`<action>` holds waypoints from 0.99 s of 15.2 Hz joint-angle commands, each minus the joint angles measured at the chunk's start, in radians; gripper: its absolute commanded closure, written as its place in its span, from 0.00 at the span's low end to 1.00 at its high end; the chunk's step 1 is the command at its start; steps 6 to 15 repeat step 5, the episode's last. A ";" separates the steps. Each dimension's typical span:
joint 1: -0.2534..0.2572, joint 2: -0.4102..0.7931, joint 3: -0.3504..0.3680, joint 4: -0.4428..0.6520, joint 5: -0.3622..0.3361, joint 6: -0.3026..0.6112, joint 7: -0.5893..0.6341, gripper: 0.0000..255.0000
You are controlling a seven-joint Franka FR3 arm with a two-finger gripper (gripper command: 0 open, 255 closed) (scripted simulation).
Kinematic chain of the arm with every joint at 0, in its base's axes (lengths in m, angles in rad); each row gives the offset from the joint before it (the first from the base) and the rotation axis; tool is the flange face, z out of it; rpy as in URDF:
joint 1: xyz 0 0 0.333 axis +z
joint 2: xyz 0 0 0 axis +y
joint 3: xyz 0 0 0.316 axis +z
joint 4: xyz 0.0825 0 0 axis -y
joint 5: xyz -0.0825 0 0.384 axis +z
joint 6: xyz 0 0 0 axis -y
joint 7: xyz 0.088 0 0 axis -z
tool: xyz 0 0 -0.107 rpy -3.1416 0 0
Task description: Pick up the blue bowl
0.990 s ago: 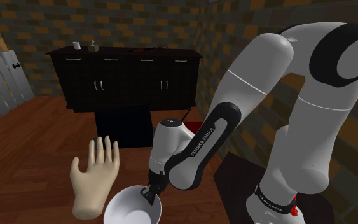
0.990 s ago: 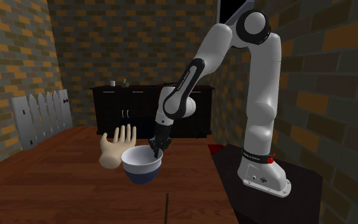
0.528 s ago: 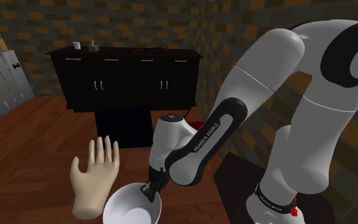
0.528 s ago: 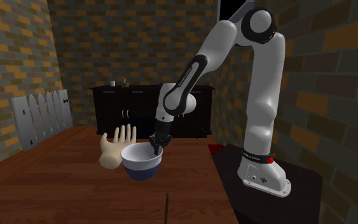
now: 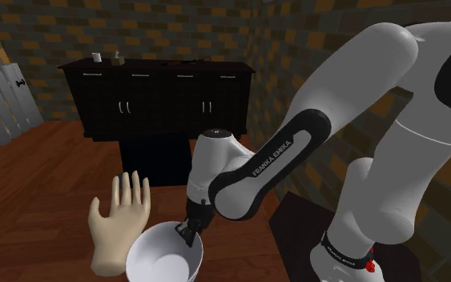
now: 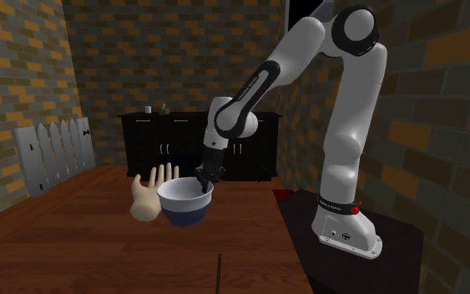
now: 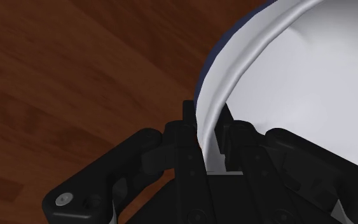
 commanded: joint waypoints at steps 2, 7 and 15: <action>-0.002 -0.041 -0.004 0.012 -0.003 -0.051 0.007 1.00; -0.002 -0.056 -0.006 0.016 -0.005 -0.070 0.009 1.00; -0.002 -0.056 -0.006 0.016 -0.005 -0.070 0.009 1.00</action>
